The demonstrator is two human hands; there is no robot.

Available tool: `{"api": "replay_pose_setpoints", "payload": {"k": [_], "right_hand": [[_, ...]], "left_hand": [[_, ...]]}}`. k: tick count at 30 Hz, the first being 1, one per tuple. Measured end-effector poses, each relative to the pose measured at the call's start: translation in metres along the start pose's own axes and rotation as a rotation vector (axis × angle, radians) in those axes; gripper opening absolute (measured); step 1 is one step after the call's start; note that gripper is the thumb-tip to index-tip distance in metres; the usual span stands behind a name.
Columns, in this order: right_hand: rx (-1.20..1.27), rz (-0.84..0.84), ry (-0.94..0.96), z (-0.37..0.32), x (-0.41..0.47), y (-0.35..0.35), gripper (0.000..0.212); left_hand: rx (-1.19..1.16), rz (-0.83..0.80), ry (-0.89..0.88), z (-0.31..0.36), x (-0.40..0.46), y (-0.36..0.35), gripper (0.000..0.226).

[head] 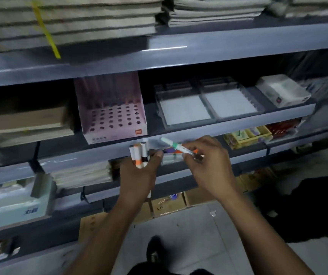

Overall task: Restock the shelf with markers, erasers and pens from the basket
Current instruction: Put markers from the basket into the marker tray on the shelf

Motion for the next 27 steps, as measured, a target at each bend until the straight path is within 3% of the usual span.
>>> {"api": "replay_pose_setpoints", "payload": {"k": [6,12,15,18,21,27], "right_hand": [[-0.004,-0.024,0.062,0.017,0.044,0.009,0.025],[0.036,-0.092,0.194,0.031,0.078,0.019,0.023],[0.061,-0.124,0.245,0.041,0.092,0.029,0.023],[0.063,-0.151,0.278,0.056,0.105,0.038,0.022],[0.073,-0.188,0.301,0.066,0.115,0.046,0.022],[0.084,-0.168,0.335,0.072,0.134,0.052,0.018]], "left_hand": [[0.045,-0.001,-0.121,0.021,0.026,-0.034,0.022],[0.143,0.135,-0.269,0.039,0.028,-0.065,0.002],[0.276,0.247,-0.333,0.042,0.025,-0.08,0.009],[0.416,0.311,-0.381,0.043,0.024,-0.099,0.031],[0.519,0.307,-0.367,0.043,0.03,-0.114,0.026],[0.483,0.304,-0.366,0.038,0.036,-0.124,0.036]]}}
Point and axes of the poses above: each hand's wrist, its own x-axis towards the middle knuckle, its own y-axis out of the back of the hand, z = x × y, the point moved 6 cm from there along x, towards the middle knuckle
